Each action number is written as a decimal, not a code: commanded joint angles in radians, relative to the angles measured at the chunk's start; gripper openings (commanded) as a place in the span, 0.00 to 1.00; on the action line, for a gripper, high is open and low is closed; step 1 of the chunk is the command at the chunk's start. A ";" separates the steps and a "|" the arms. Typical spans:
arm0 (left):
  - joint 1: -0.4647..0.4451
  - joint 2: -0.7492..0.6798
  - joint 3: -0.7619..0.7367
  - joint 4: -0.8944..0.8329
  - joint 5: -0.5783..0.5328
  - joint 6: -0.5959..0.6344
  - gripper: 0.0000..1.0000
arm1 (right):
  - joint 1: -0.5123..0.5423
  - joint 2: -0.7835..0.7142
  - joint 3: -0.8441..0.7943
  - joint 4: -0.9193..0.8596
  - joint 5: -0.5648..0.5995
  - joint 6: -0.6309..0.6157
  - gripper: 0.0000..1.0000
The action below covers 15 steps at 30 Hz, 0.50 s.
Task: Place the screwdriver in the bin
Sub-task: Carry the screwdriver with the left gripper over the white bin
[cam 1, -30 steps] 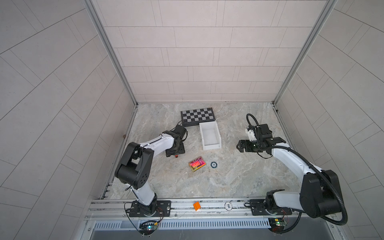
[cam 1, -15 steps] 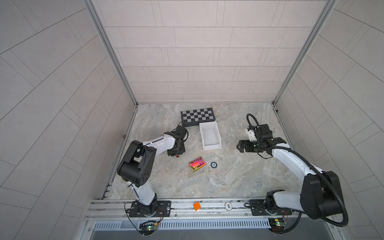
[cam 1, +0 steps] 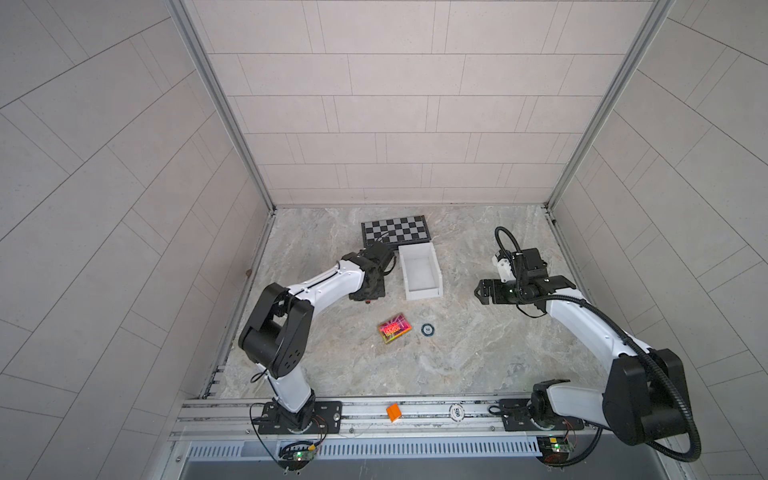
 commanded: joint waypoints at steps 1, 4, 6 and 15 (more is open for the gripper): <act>-0.075 0.011 0.174 -0.088 -0.034 0.037 0.05 | -0.005 -0.032 -0.009 -0.021 0.024 -0.005 0.99; -0.130 0.100 0.322 -0.100 -0.012 0.083 0.05 | -0.006 -0.041 -0.006 -0.022 0.022 -0.006 0.99; -0.158 0.185 0.423 -0.126 -0.011 0.115 0.06 | -0.007 -0.049 -0.010 -0.021 0.022 -0.005 0.99; -0.187 0.370 0.583 -0.124 0.010 0.149 0.06 | -0.016 -0.085 -0.028 -0.018 0.028 -0.013 0.99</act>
